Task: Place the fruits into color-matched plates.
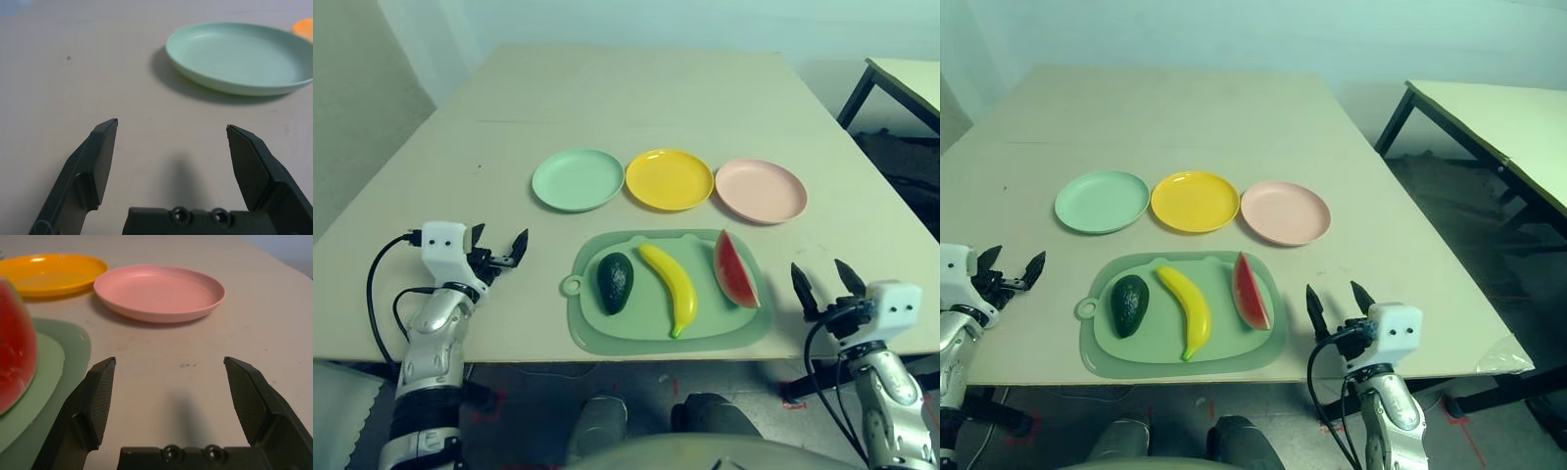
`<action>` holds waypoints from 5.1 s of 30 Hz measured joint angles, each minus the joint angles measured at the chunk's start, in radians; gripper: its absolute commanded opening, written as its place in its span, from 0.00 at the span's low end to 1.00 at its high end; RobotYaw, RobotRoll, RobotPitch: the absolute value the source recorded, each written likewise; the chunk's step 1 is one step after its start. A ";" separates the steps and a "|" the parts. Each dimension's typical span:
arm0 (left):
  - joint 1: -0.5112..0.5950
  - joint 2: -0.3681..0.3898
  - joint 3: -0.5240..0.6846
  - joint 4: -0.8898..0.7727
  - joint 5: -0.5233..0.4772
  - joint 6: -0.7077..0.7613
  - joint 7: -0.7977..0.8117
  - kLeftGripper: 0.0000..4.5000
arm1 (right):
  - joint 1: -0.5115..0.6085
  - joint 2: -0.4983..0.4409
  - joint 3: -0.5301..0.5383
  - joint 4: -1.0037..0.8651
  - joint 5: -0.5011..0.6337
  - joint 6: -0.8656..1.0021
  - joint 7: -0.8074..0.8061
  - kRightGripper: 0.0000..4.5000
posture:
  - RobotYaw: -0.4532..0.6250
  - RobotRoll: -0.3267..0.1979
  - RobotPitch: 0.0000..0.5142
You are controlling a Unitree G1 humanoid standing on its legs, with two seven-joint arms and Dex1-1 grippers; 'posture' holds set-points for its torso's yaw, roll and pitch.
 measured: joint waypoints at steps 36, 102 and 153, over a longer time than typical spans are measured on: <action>0.105 0.385 -0.090 -0.317 -0.236 0.191 -0.785 1.00 | -0.608 -0.827 0.350 -0.296 -0.224 0.214 0.811 0.98 | 0.40 0.62 0.08; 0.145 0.440 -0.012 -0.350 -0.258 0.233 -0.833 1.00 | -0.997 -0.446 0.753 0.334 -0.567 -0.207 0.949 0.89 | 0.51 0.62 0.16; -0.058 0.410 -0.081 -0.353 -0.222 0.403 -0.610 1.00 | -1.457 -0.382 0.732 1.027 -0.696 -0.235 0.736 0.47 | 0.50 0.62 0.11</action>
